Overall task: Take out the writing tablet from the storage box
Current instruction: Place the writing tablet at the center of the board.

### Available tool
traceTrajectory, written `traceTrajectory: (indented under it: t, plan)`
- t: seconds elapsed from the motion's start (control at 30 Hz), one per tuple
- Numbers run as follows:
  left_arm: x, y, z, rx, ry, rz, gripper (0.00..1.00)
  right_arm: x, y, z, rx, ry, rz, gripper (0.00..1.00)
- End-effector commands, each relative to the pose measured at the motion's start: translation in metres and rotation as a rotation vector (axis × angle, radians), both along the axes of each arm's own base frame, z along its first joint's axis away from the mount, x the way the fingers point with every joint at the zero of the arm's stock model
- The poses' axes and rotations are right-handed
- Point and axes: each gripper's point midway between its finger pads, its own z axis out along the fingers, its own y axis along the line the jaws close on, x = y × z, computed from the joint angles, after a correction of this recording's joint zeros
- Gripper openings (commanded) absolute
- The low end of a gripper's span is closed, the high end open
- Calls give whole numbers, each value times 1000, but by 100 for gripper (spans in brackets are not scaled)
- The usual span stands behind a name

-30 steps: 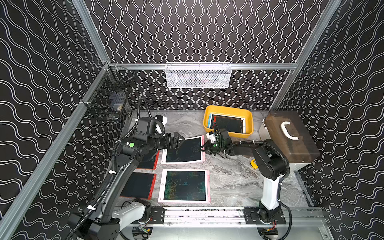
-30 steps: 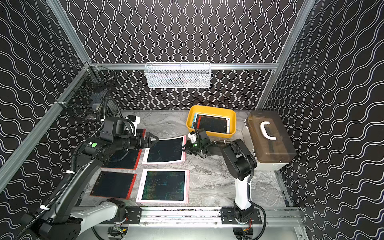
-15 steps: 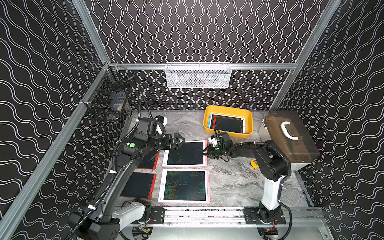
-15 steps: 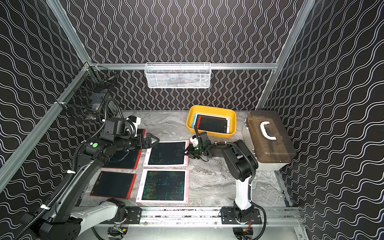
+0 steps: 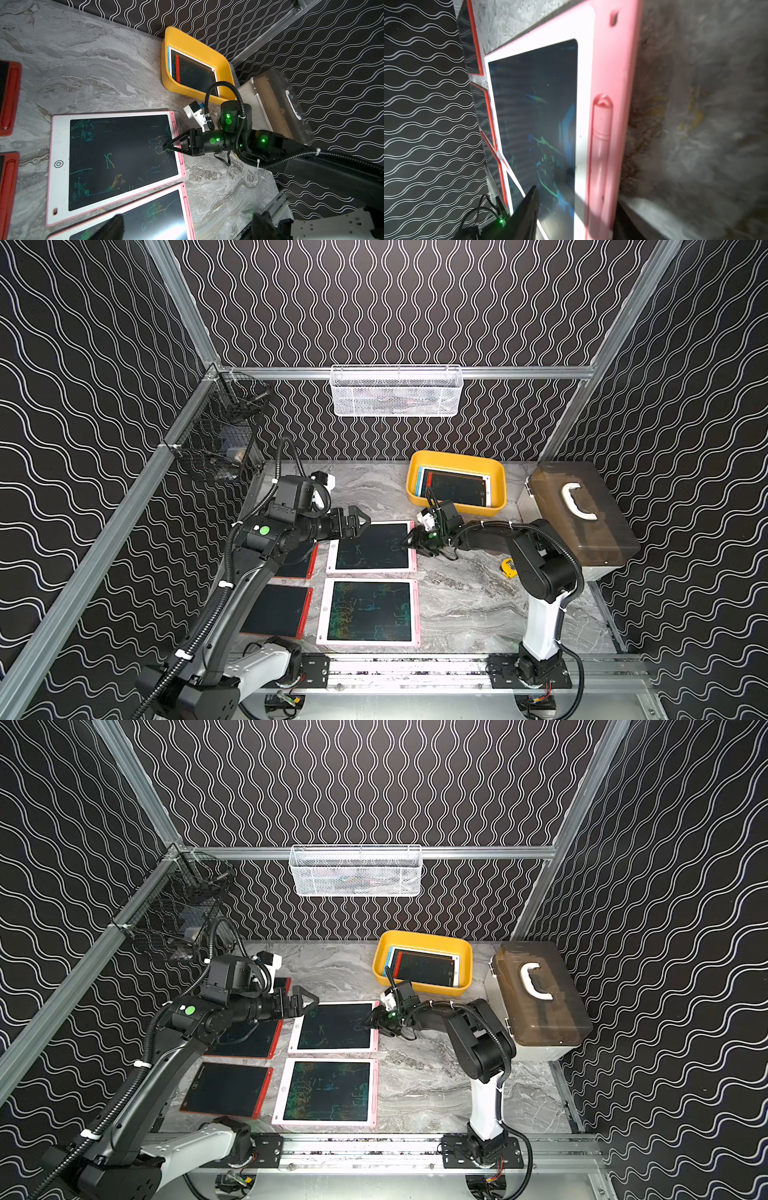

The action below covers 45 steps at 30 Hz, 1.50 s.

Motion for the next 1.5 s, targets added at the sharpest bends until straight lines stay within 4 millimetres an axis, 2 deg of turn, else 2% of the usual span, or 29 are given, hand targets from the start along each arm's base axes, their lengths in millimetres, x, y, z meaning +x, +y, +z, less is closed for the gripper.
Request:
traceTrajectory:
  t: [0.0, 0.33, 0.43, 0.57, 0.63, 0.67, 0.73, 0.93, 1.17, 1.2, 1.23, 1.3, 1.43, 1.47]
  plan:
    - [2, -1, 2, 0, -29, -13, 99, -10, -24, -21, -146, 55, -41, 49]
    - [0, -2, 0, -6, -22, -12, 99, -27, -25, -24, -227, 60, -15, 49]
    - [0, -2, 1, -10, -24, -14, 99, -27, -29, -24, -263, 52, -22, 49]
    - [-2, -2, 1, -12, -22, -14, 99, -19, -30, -14, -275, 20, -26, 49]
    - [-2, -2, 1, -15, -23, -15, 99, -21, -32, -16, -291, 25, -22, 49]
    - [-2, -2, 1, -15, -23, -14, 99, -11, -26, -7, -277, 1, -24, 49]
    - [-3, -2, 2, -14, -26, -13, 99, -10, -27, -7, -282, -5, -26, 50]
    - [-4, -1, 1, -11, -23, -9, 99, -8, -28, -6, -284, -10, -33, 50]
    - [-4, 0, -6, -4, -11, -6, 99, -11, -41, -4, -345, -19, -79, 50]
    - [-4, 1, -9, 0, -5, -3, 99, -11, -40, -4, -345, -21, -83, 50]
    - [-3, 2, -15, 10, 4, 2, 99, -19, -44, -12, -359, 0, -85, 50]
    - [-2, 5, -32, 37, 32, 16, 99, -21, -43, -14, -370, 3, -86, 49]
    - [6, 4, -76, 59, 136, 24, 99, -28, -38, -15, -426, -17, -68, 47]
    - [9, 4, -88, 68, 164, 30, 99, -24, -32, -9, -431, -43, -66, 46]
